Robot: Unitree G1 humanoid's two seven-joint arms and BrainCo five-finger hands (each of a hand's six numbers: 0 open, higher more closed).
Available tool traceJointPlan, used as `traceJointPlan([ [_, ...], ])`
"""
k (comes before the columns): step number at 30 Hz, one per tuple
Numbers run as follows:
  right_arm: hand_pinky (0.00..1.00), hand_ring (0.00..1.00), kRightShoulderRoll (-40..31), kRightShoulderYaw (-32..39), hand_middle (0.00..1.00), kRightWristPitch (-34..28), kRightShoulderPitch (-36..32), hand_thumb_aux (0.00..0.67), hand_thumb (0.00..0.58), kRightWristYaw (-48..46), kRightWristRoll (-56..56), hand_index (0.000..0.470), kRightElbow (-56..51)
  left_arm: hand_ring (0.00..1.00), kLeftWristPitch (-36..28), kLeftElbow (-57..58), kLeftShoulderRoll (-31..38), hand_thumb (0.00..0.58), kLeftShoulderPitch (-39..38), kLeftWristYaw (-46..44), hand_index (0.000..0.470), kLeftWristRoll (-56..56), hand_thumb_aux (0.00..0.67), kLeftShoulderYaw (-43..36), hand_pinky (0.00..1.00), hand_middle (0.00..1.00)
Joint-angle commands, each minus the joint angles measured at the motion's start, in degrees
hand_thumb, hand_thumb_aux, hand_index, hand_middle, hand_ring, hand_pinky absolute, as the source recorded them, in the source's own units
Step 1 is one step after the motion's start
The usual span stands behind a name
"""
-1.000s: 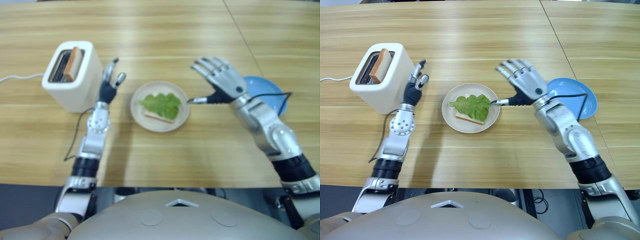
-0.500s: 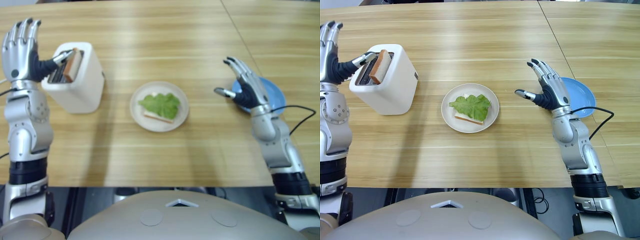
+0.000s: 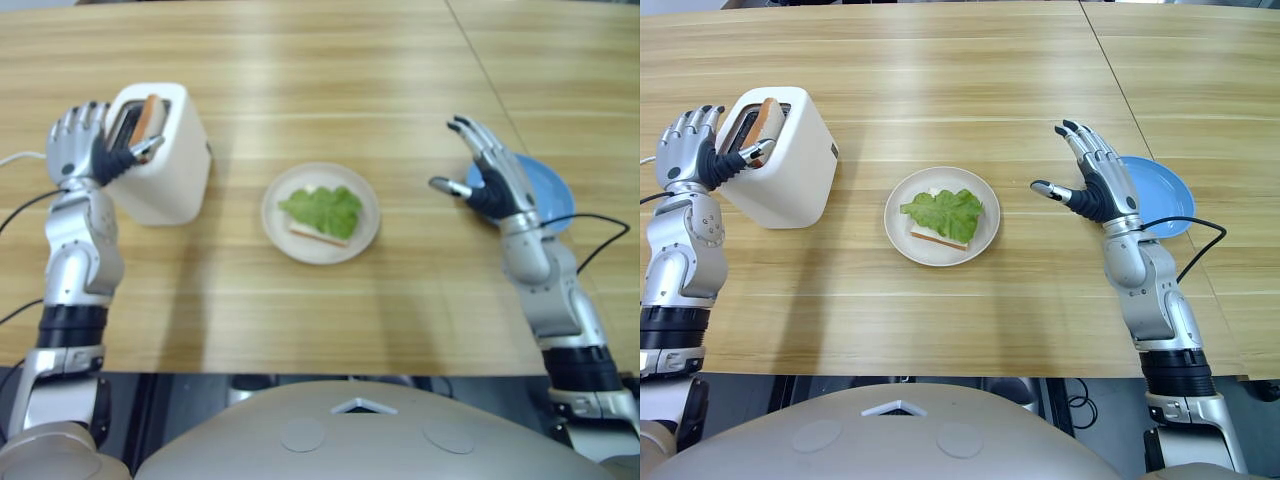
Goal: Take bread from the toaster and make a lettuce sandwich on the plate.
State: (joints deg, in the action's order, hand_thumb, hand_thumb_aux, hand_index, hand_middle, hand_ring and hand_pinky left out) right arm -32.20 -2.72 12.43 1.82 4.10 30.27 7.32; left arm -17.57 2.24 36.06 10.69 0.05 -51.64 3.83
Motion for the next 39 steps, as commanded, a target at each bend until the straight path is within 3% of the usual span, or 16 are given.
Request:
traceJointPlan([
  [1,0.00,0.00,-0.13,-0.76,0.00,-0.34,0.71,0.000,0.000,-0.29,0.53,0.000,-0.06,0.00,-0.97,3.50,0.56,0.000,0.33,0.06,0.000,0.85,0.000,-1.13,0.00,0.00],
  [2,0.00,0.00,-0.13,-0.80,0.00,-0.42,0.83,0.000,0.000,-0.35,0.52,0.000,0.11,0.00,-0.86,4.04,0.55,0.071,0.38,0.08,0.029,1.18,0.042,-1.25,0.00,0.00],
  [3,0.00,0.00,-0.17,-0.81,0.00,-0.53,0.90,0.000,0.000,-0.39,0.62,0.000,0.22,0.00,-0.82,4.38,0.53,0.334,0.40,0.19,0.161,1.40,0.234,-1.36,0.00,0.00],
  [4,0.00,0.00,-0.21,-0.82,0.00,-0.57,0.94,0.000,0.000,-0.39,0.69,0.000,0.24,0.00,-0.78,4.65,0.48,0.445,0.46,0.38,0.238,1.58,0.347,-1.49,0.00,0.00],
  [5,0.00,0.00,-0.23,-0.81,0.00,-0.59,0.93,0.000,0.000,-0.42,0.72,0.000,0.24,0.00,-0.67,4.87,0.43,0.445,0.50,0.61,0.238,1.83,0.347,-1.58,0.00,0.00],
  [6,0.00,0.00,-0.25,-0.81,0.00,-0.58,0.92,0.000,0.000,-0.44,0.74,0.000,0.23,0.00,-0.62,4.97,0.37,0.570,0.55,0.85,0.400,2.02,0.583,-1.70,0.00,0.00],
  [7,0.00,0.00,-0.25,-0.81,0.00,-0.57,0.90,0.000,0.000,-0.45,0.78,0.000,0.21,0.00,-0.52,4.98,0.30,0.580,0.60,1.08,0.460,2.29,0.670,-1.81,0.00,0.00],
  [12,0.00,0.00,-0.32,-0.86,0.00,-0.53,0.84,0.000,0.000,-0.34,1.04,0.000,-0.04,0.00,1.30,1.52,-0.53,0.580,0.59,5.03,0.460,3.53,0.670,-1.13,0.00,0.00],
  [13,0.00,0.00,-0.30,-0.85,0.00,-0.52,0.86,0.000,0.000,-0.31,1.07,0.000,-0.12,0.78,2.25,-0.71,-0.87,0.580,0.44,7.62,0.460,3.45,0.670,-0.44,0.78,0.78],
  [14,0.00,0.00,-0.29,-0.84,0.00,-0.51,0.90,0.000,0.000,-0.25,1.17,0.000,-0.23,1.00,3.22,-3.34,-1.15,0.580,0.17,9.90,0.460,3.13,0.670,0.00,1.00,1.00],
  [23,0.00,0.00,-0.28,-0.64,0.00,-0.53,0.99,0.000,0.000,0.37,2.19,0.000,-1.04,1.00,9.49,-22.38,-4.96,0.580,-2.56,21.23,0.460,4.28,0.670,6.14,1.00,1.00],
  [26,0.00,0.00,-0.14,-0.50,0.00,-0.52,1.07,0.000,0.000,0.53,2.29,0.000,-1.24,1.00,11.86,-26.45,-5.89,0.580,-2.15,22.10,0.460,9.98,0.670,12.31,1.00,1.00],
  [29,0.00,0.00,0.18,-0.26,0.00,-0.50,1.19,0.000,0.000,0.82,2.36,0.000,-1.68,1.00,14.85,-22.43,-7.60,0.580,-0.07,17.77,0.460,21.29,0.670,14.36,1.00,1.00],
  [33,0.00,0.00,0.58,0.33,0.00,-0.38,0.93,0.000,0.000,1.01,2.38,0.000,-2.33,1.00,18.60,-16.17,-11.39,0.580,0.83,9.37,0.460,31.07,0.670,8.45,1.00,1.00],
  [39,0.00,0.00,1.04,0.92,0.00,-0.06,0.69,0.000,0.000,0.96,2.25,0.000,-3.56,1.00,24.27,-7.66,-19.76,0.580,0.81,1.00,0.460,35.50,0.670,-5.51,1.00,1.00],
])
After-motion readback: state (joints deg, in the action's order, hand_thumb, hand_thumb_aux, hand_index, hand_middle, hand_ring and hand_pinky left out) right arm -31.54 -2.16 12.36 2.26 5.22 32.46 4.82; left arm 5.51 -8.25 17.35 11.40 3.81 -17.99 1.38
